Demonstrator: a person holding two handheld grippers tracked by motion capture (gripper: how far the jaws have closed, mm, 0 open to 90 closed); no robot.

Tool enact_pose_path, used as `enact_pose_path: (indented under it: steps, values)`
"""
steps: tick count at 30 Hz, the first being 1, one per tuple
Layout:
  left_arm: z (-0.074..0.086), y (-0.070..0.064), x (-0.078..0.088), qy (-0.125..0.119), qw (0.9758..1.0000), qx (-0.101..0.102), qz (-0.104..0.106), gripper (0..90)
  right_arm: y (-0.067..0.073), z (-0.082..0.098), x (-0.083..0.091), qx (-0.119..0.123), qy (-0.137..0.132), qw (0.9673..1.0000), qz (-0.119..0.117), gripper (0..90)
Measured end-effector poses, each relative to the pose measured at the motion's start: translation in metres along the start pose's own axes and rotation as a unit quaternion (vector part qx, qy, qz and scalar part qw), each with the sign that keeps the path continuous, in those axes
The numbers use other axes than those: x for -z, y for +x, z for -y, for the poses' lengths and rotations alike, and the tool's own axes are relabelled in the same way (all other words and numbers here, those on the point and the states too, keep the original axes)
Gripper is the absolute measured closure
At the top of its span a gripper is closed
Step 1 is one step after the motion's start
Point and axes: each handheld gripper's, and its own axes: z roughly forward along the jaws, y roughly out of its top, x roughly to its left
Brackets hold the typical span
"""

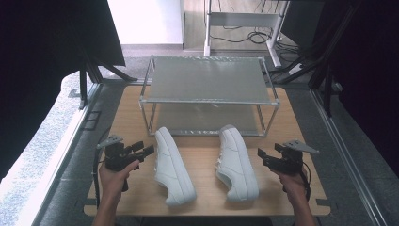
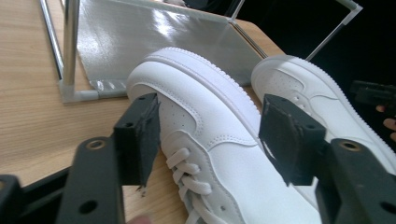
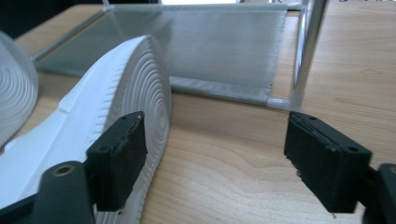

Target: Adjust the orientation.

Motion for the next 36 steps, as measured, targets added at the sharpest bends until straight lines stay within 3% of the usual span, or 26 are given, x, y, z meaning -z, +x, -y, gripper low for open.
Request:
enact_pose_path:
  steps: [4, 8, 13, 16, 21, 25, 28, 32, 36]
  values:
    - [0.000, 0.001, 0.003, -0.014, 0.9999, -0.004, -0.004, 41.3, -0.004, 0.000, 0.003, -0.001, -0.011, 0.9999, -0.001, 31.0]
    - [0.001, 0.001, 0.004, -0.015, 0.9999, -0.004, 0.001, 39.4, -0.003, 0.003, -0.001, 0.005, -0.001, 1.0000, -0.002, 31.0]
    - [0.002, -0.003, 0.007, -0.029, 0.9993, -0.024, 0.005, 40.6, 0.000, 0.001, -0.002, -0.017, -0.011, 0.9997, -0.015, 32.1]
    - [0.003, -0.005, 0.011, -0.034, 0.9991, -0.024, 0.002, 42.7, 0.002, -0.002, -0.001, -0.021, -0.022, 0.9994, -0.019, 32.8]
    - [0.004, -0.005, 0.011, -0.028, 0.9993, -0.025, -0.005, 56.8, 0.001, -0.002, -0.001, -0.024, -0.024, 0.9993, -0.014, 33.3]
    - [0.004, -0.004, 0.011, -0.027, 0.9994, -0.021, 0.000, 67.1, -0.001, -0.004, 0.004, -0.051, -0.031, 0.9979, -0.027, 34.1]
    - [0.004, -0.002, 0.012, -0.022, 0.9996, -0.016, 0.006, 74.9, 0.000, -0.004, 0.006, -0.043, -0.030, 0.9985, -0.019, 34.1]
    - [0.005, 0.002, 0.014, -0.015, 0.9999, -0.006, -0.002, 80.9, -0.002, -0.003, 0.005, -0.048, -0.027, 0.9984, -0.010, 34.1]
    - [0.007, 0.006, 0.012, -0.005, 0.9999, 0.005, 0.014, 85.8, -0.003, 0.000, 0.000, -0.055, -0.008, 0.9985, 0.003, 34.1]
